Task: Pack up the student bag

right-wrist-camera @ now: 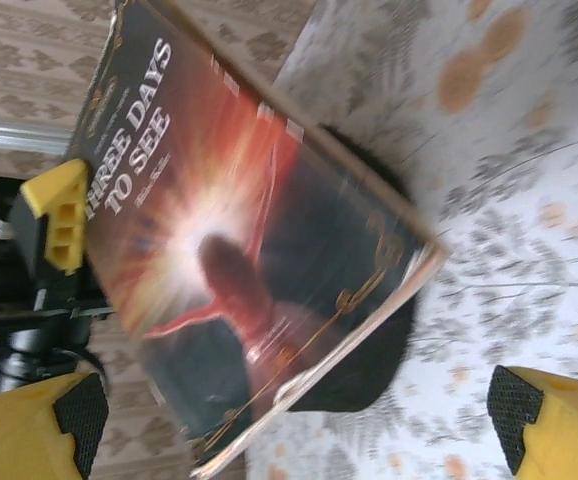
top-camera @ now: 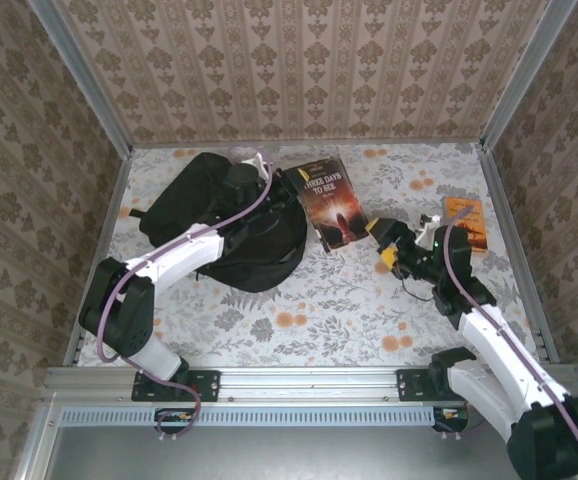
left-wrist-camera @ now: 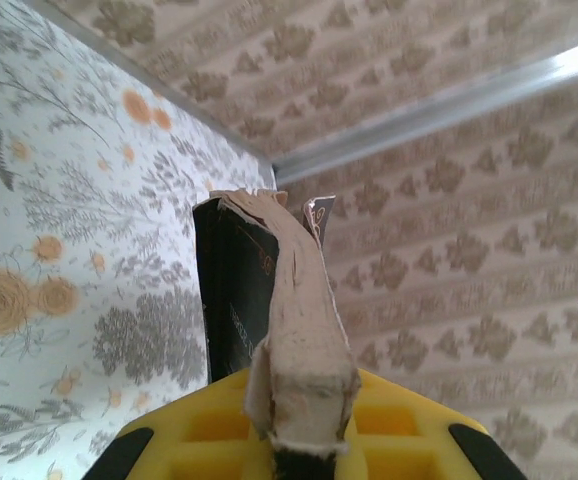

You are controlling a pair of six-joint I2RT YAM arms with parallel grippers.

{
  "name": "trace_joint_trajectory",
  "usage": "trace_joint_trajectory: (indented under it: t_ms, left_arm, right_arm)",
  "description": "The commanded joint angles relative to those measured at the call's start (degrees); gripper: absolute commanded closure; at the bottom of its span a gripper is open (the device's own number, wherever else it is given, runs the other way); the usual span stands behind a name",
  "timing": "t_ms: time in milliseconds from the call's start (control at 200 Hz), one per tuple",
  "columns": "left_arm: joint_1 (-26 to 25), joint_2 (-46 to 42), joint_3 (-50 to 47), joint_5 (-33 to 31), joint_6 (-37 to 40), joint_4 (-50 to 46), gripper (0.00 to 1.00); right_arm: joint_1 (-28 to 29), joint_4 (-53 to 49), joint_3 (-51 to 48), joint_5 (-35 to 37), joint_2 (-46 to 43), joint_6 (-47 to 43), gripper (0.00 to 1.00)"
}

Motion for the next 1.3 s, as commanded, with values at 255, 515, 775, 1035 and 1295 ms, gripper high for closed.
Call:
trace_joint_trajectory:
  t_ms: [255, 515, 775, 1035, 1295]
  left_arm:
    - [0.70, -2.16, 0.54, -11.58, -11.64, 13.46, 1.00]
    - [-0.13, -1.87, 0.59, -11.89, -15.11, 16.34, 1.00]
    - [-0.36, -6.44, -3.03, -14.20, -12.65, 13.08, 1.00]
    - [-0.44, -8.45, -6.09, -14.61, -11.48, 12.60, 1.00]
    - [-0.52, -9.18, -6.80, -14.44, -10.77, 10.37, 1.00]
  right_arm:
    - [9.60, 22.83, 4.98, 4.98, 10.51, 20.66, 0.00]
    - [11.24, 39.14, 6.69, 10.49, 21.12, 29.01, 0.13]
    - [11.24, 38.83, 11.49, 14.77, 22.74, 25.58, 0.33]
    - [11.17, 40.46, 13.74, 15.01, 25.11, 25.00, 0.60]
    - [10.97, 38.73, 15.11, 14.87, 25.37, 21.45, 0.57]
